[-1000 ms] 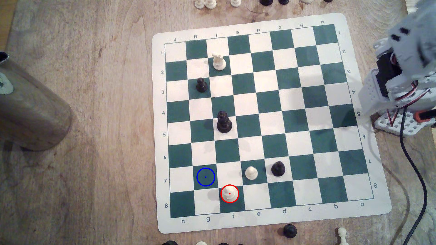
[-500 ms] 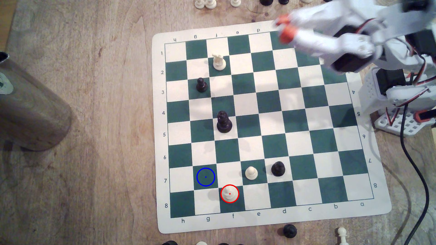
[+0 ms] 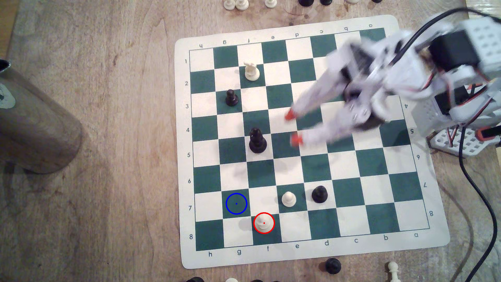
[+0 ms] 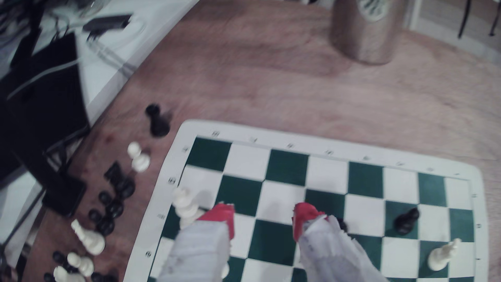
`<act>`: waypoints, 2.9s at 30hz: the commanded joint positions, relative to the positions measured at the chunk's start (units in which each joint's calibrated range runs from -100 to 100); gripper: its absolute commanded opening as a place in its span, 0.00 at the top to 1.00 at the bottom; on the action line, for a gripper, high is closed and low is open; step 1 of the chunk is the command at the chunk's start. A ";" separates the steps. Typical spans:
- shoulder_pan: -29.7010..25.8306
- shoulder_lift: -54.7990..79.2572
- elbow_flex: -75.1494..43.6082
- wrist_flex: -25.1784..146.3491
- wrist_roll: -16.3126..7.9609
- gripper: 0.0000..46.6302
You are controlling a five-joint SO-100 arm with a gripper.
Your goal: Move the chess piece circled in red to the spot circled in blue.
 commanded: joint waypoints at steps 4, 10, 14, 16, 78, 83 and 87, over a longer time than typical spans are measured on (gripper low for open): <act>-4.99 14.00 -9.67 -6.06 -0.34 0.66; -6.95 21.04 -11.84 -8.84 -1.27 0.65; -7.26 26.48 -12.21 -12.20 -1.32 0.68; -7.42 27.58 -12.30 -12.78 -1.42 0.68; -10.70 49.65 -21.00 -25.31 -6.01 0.99; -9.76 46.68 -26.71 -19.33 -6.94 0.99; -9.53 46.59 -28.52 -18.75 -7.23 0.99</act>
